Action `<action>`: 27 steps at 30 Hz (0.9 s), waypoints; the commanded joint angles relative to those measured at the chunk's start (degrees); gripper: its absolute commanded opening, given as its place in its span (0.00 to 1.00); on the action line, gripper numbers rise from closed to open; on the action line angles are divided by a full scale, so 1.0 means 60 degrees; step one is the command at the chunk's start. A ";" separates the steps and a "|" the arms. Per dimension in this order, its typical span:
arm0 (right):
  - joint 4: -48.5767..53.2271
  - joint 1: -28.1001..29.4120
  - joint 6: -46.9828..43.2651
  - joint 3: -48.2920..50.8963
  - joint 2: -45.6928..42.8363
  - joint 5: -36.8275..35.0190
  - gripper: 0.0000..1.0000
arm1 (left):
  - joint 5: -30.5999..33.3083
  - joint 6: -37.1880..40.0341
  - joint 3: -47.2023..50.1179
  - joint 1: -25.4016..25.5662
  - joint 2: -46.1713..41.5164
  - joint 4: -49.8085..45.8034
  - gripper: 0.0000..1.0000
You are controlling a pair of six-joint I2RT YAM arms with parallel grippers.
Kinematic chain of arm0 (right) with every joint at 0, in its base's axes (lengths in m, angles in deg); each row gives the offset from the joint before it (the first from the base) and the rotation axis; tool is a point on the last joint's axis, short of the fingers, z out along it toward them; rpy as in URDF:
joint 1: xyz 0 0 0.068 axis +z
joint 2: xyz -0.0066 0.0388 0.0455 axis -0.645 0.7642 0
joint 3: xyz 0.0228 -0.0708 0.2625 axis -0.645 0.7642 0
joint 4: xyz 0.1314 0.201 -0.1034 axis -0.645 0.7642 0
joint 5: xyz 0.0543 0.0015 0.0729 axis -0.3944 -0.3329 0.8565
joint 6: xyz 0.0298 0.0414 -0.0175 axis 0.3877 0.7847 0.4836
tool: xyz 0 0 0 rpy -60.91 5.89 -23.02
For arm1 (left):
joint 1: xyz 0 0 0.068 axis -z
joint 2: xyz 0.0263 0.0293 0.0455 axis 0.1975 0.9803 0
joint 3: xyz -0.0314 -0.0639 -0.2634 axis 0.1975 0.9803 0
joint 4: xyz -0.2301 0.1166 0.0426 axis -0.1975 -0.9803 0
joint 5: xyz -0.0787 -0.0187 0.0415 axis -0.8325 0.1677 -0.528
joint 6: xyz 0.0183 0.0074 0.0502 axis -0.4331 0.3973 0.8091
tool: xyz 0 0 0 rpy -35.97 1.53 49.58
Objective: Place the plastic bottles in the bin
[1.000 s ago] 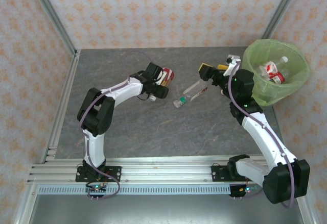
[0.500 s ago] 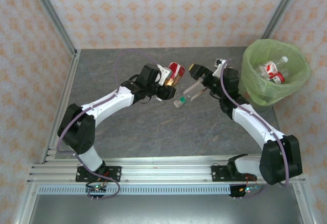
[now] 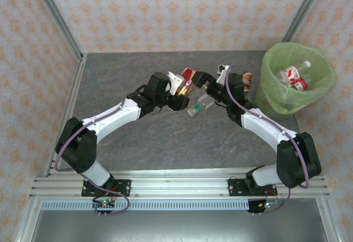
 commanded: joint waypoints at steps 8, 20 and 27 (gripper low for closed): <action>-0.0768 0.0041 0.0609 -0.0516 0.0528 0.0765 0.99 | -0.0118 0.0523 -0.0055 0.0315 -0.0302 0.0387 0.58; -0.0724 0.0271 0.0333 -0.0734 0.0841 0.0973 0.89 | -0.0119 0.0692 -0.0123 0.0463 -0.0202 0.0395 0.57; -0.0775 0.0269 0.0440 -0.0762 0.0906 0.1171 0.84 | -0.0034 0.0698 -0.0269 0.0507 -0.0172 0.0211 0.57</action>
